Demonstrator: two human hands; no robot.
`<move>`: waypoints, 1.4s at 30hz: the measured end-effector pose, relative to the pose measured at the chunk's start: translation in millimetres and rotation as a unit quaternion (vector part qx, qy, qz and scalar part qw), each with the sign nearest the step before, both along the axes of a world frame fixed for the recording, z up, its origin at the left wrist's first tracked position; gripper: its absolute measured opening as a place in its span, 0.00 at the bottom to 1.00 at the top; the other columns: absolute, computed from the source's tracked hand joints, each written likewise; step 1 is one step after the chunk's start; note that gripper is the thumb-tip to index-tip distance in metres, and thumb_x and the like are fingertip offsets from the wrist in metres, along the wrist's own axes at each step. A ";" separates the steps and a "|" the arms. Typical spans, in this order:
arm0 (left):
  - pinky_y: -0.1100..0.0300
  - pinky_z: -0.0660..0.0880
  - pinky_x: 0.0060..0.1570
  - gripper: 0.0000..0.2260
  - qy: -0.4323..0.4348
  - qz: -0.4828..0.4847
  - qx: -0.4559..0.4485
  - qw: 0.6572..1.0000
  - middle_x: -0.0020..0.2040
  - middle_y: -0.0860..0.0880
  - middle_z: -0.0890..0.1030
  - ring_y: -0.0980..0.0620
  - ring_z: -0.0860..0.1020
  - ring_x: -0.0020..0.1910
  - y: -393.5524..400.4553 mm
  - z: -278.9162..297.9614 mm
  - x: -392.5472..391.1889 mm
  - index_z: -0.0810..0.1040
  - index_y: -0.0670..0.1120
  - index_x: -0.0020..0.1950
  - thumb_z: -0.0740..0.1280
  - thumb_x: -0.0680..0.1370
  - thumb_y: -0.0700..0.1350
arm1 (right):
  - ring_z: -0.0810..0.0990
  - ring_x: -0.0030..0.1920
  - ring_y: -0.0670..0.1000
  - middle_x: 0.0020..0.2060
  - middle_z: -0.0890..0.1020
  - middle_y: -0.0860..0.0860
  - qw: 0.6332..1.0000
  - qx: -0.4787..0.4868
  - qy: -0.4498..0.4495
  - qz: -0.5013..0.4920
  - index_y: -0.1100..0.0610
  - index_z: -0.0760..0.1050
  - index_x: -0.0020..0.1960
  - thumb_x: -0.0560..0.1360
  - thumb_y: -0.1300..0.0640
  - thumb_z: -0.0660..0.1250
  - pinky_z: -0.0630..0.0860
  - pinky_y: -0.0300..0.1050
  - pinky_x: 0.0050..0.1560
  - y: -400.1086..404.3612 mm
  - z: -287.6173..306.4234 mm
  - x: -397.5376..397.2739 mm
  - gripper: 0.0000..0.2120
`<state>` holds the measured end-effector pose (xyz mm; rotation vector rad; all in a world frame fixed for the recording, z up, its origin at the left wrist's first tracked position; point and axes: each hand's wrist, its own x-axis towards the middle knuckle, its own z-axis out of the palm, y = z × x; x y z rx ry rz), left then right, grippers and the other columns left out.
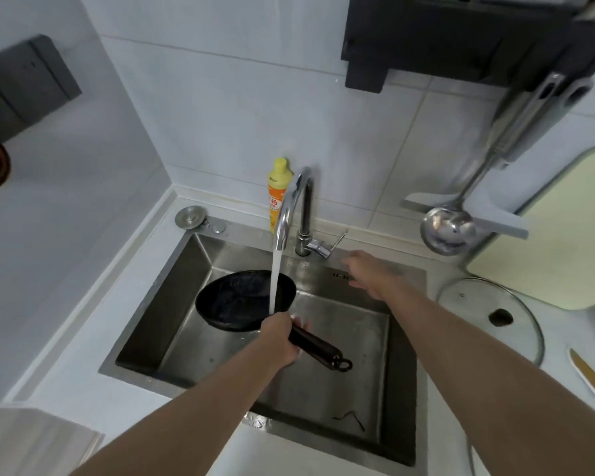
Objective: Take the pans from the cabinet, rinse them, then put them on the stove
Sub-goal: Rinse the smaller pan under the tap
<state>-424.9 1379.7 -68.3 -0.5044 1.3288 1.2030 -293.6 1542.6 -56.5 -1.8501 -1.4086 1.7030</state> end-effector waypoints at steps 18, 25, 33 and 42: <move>0.57 0.71 0.32 0.08 0.023 -0.013 -0.035 0.999 0.36 0.45 0.69 0.50 0.69 0.30 -5.1 2.0 12.7 0.69 0.40 0.43 0.57 0.80 0.31 | 0.71 0.51 0.55 0.53 0.70 0.56 1.000 0.025 -0.016 0.008 0.66 0.62 0.73 0.77 0.63 0.60 0.74 0.55 0.57 43.3 -27.7 -46.8 0.26; 0.59 0.69 0.31 0.08 0.003 -0.024 -0.026 0.999 0.33 0.44 0.70 0.51 0.69 0.28 -14.7 -1.6 7.9 0.69 0.38 0.42 0.57 0.81 0.33 | 0.70 0.52 0.53 0.59 0.70 0.55 0.999 0.027 -0.009 0.018 0.50 0.41 0.81 0.62 0.53 0.66 0.73 0.48 0.50 36.0 -18.8 -66.8 0.54; 0.62 0.70 0.26 0.12 0.085 -0.057 -0.009 0.995 0.30 0.44 0.68 0.51 0.69 0.21 -28.2 -15.8 -4.3 0.69 0.40 0.39 0.52 0.79 0.31 | 0.82 0.56 0.60 0.52 0.83 0.58 0.929 -0.200 -0.041 0.308 0.60 0.74 0.57 0.80 0.56 0.60 0.79 0.53 0.56 -69.3 27.2 -39.8 0.10; 0.53 0.73 0.38 0.07 0.152 -0.175 0.009 0.973 0.35 0.42 0.71 0.45 0.72 0.33 -72.1 14.3 -29.4 0.69 0.40 0.55 0.56 0.79 0.32 | 0.72 0.28 0.49 0.34 0.72 0.55 0.949 -0.206 -0.002 0.237 0.60 0.69 0.48 0.77 0.66 0.64 0.73 0.40 0.26 -227.4 42.4 -50.1 0.05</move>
